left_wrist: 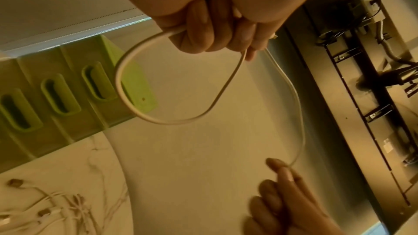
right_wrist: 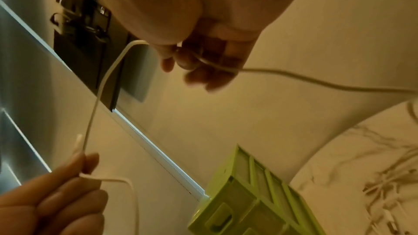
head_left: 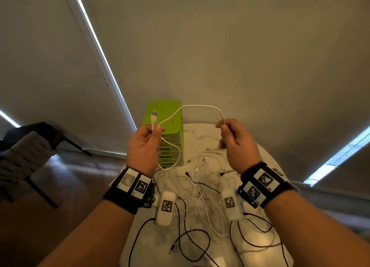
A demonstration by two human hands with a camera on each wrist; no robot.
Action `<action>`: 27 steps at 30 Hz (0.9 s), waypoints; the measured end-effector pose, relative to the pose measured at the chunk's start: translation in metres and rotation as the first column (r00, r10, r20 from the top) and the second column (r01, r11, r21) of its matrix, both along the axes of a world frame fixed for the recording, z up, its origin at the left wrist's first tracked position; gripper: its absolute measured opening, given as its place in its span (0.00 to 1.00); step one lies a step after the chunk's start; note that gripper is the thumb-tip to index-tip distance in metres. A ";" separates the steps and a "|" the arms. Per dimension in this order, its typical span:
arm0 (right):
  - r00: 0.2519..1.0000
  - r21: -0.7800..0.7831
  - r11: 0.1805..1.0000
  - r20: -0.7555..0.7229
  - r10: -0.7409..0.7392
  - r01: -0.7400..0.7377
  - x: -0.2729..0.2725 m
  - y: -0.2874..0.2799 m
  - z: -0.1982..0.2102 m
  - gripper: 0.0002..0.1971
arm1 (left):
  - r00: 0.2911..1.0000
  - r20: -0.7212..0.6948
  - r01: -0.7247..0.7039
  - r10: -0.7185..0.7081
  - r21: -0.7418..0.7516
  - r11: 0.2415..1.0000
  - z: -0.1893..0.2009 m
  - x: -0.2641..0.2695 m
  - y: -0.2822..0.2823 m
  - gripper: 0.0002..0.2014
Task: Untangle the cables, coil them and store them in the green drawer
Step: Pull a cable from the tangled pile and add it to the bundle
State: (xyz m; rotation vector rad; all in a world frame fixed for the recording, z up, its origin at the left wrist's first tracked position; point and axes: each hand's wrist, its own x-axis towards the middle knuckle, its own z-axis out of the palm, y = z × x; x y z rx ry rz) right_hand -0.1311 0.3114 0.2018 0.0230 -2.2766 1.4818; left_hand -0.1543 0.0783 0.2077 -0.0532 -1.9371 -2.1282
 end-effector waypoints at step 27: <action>0.828 0.190 0.954 0.554 0.090 -0.232 0.098 0.049 -0.078 0.22 | 0.863 0.247 0.476 -0.441 -0.104 0.873 -0.078 0.054 0.095 0.12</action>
